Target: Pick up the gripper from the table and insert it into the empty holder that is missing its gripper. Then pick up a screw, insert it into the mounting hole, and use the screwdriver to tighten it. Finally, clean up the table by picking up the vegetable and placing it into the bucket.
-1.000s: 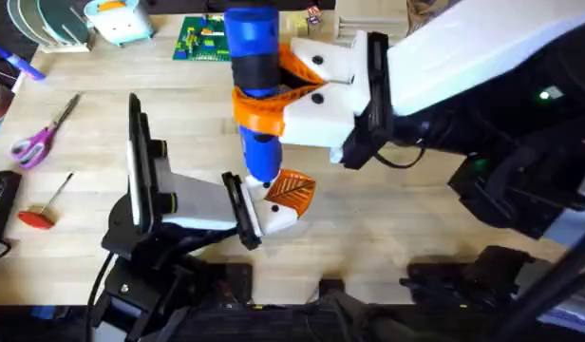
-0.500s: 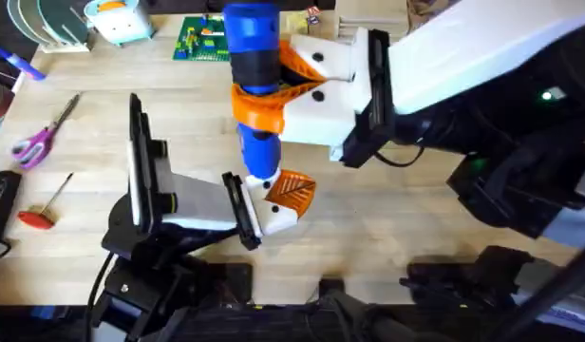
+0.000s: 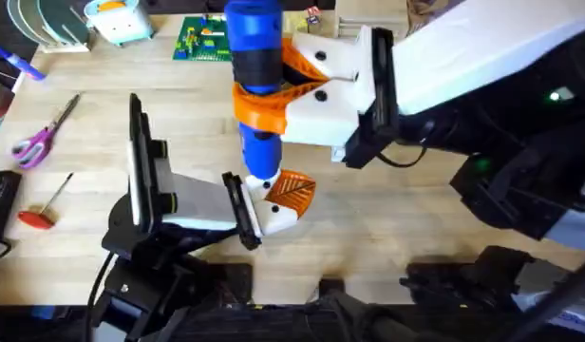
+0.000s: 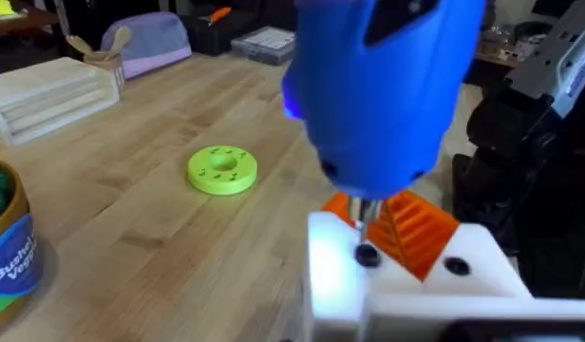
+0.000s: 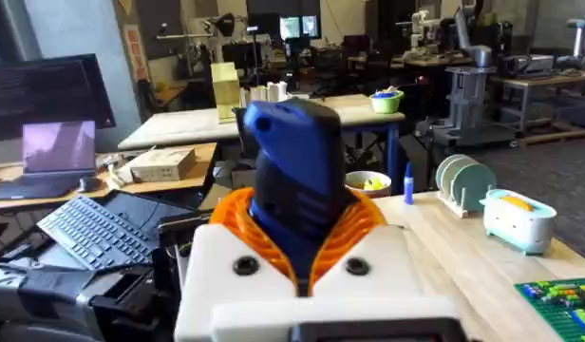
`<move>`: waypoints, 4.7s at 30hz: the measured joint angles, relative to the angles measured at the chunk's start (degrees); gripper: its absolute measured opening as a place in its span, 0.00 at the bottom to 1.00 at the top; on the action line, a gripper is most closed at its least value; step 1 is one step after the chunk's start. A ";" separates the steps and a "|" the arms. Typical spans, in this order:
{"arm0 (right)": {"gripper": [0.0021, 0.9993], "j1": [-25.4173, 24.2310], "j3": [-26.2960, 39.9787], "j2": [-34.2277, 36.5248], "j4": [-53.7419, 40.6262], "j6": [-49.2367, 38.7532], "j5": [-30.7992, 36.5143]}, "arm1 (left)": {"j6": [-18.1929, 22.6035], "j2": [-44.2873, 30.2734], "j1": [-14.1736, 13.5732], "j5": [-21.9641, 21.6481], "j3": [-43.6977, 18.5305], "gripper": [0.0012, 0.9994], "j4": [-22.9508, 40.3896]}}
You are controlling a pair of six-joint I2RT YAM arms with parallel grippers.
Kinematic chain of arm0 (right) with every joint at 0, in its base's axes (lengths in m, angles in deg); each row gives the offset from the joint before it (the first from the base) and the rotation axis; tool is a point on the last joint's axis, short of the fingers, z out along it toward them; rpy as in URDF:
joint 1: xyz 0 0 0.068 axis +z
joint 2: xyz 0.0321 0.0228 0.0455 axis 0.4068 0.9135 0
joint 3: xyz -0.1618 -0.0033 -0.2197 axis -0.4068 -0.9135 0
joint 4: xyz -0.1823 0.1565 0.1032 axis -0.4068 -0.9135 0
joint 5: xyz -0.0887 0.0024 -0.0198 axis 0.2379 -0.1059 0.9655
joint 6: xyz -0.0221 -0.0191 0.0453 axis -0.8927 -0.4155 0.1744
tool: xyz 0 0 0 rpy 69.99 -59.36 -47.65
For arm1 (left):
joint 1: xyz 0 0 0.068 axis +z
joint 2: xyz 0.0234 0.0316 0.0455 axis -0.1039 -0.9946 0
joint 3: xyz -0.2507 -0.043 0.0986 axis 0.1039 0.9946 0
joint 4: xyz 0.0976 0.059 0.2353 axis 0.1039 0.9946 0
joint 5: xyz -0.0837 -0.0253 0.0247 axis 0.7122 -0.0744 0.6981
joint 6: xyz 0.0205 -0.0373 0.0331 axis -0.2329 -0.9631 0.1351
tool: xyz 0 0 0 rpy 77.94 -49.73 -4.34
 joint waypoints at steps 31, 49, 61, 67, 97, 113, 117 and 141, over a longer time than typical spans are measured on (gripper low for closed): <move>0.02 -0.02 0.00 0.15 -3.27 0.68 0.44 | -0.37 -0.02 0.00 0.61 0.00 0.00 0.07; 0.02 -8.24 -0.20 -2.93 9.95 0.79 0.72 | -0.20 -0.02 0.00 0.63 0.00 0.00 0.05; 0.02 -29.63 8.32 1.95 -40.23 -33.31 6.50 | -0.20 -0.02 0.00 0.63 0.00 0.00 0.04; 0.02 -35.90 14.05 8.46 -46.82 -54.57 20.10 | -0.20 -0.02 0.00 0.63 0.00 0.00 0.05; 0.99 -35.89 16.79 34.00 -53.23 -88.28 48.70 | -0.20 -0.02 0.00 0.61 0.00 0.00 0.04; 0.99 -35.17 16.87 22.86 -52.07 -64.93 48.65 | -0.06 -0.02 0.00 0.61 0.00 0.25 0.04; 0.99 -35.12 18.13 13.11 -55.99 -53.27 48.65 | -0.04 -0.02 0.00 0.61 0.00 0.89 0.04; 0.99 -17.76 19.06 -6.25 -82.14 -29.36 48.41 | -2.00 -0.02 0.00 -0.21 -0.05 0.99 -0.21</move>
